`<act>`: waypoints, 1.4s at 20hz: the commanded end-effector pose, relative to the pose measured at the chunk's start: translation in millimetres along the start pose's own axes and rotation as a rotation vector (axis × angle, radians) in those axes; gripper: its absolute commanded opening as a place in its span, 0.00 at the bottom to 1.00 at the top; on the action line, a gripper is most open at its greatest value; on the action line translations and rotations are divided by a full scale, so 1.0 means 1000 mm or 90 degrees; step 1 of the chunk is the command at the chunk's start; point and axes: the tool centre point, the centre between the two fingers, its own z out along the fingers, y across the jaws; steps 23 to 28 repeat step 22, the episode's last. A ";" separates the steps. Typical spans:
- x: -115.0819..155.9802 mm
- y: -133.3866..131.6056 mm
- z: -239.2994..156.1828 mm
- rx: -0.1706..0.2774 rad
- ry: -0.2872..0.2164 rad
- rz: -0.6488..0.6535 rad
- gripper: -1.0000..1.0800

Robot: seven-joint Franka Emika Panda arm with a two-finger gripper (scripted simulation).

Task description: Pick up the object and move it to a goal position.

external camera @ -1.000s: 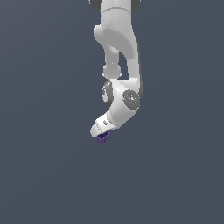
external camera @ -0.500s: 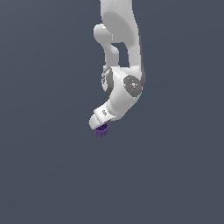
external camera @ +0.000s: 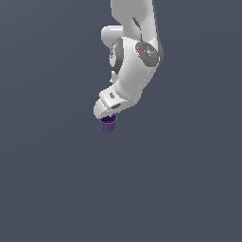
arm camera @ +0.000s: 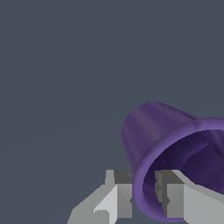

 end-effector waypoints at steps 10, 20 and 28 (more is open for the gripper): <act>-0.056 -0.001 -0.086 0.000 0.001 0.000 0.00; -0.070 0.000 -0.111 -0.001 0.001 0.001 0.00; -0.070 0.000 -0.110 -0.001 0.001 0.001 0.00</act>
